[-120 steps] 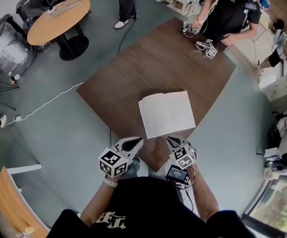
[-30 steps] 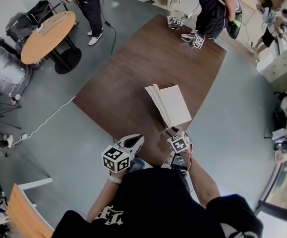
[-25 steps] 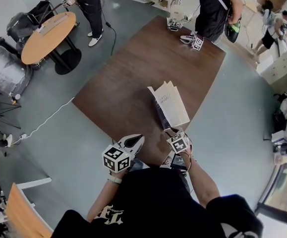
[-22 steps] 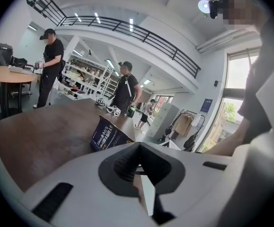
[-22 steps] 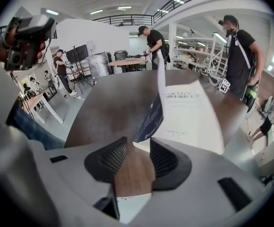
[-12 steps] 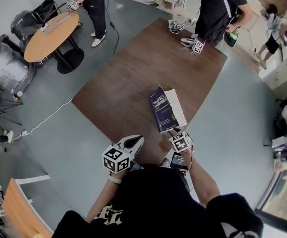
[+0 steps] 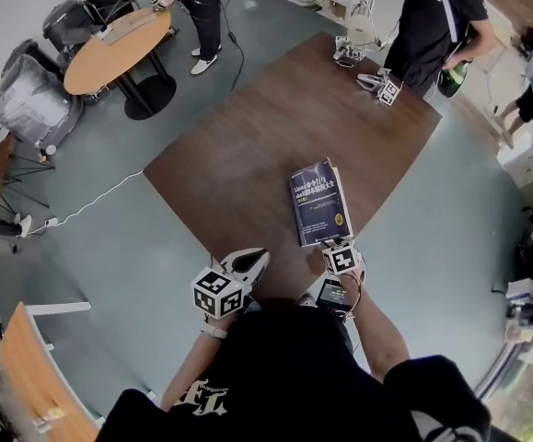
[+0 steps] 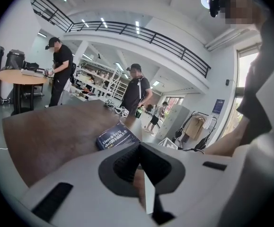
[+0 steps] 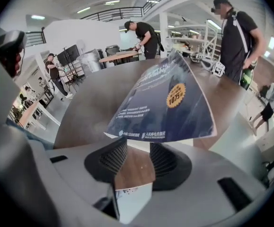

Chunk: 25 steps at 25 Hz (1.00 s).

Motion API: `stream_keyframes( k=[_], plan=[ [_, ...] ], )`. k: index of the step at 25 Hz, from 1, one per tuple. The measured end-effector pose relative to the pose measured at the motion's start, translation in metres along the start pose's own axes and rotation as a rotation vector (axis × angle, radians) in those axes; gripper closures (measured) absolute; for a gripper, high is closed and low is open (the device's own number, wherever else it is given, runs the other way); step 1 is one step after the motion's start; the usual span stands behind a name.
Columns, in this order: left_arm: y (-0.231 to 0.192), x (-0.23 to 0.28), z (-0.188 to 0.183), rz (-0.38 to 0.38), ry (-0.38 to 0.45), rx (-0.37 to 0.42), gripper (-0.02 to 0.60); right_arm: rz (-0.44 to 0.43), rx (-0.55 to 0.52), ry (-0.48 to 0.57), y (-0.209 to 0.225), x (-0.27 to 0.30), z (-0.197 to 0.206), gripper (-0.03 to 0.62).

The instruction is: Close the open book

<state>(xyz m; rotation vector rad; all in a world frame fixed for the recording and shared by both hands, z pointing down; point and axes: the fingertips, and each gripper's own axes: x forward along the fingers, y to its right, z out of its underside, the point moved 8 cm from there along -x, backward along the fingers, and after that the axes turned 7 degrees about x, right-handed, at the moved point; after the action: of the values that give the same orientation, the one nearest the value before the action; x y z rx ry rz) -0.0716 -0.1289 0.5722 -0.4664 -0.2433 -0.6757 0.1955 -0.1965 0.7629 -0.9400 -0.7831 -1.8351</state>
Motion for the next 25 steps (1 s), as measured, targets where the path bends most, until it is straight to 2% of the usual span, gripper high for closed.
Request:
stream_keyframes(
  k=[7,14,19,25],
  plan=[
    [-0.013,0.027,0.009,-0.002,-0.062,0.027,0.578,-0.071,0.125,-0.026,0.007,0.010,0.003,0.456],
    [-0.052,0.110,0.033,0.006,-0.209,0.093,0.578,-0.122,0.179,-0.035,0.012,0.009,0.008,0.456],
    [-0.080,0.178,0.052,0.043,-0.321,0.134,0.578,-0.132,0.206,-0.053,0.014,0.010,0.007,0.456],
    [-0.106,0.236,0.050,0.056,-0.372,0.205,0.578,-0.109,0.219,-0.062,0.014,0.012,0.005,0.456]
  ],
)
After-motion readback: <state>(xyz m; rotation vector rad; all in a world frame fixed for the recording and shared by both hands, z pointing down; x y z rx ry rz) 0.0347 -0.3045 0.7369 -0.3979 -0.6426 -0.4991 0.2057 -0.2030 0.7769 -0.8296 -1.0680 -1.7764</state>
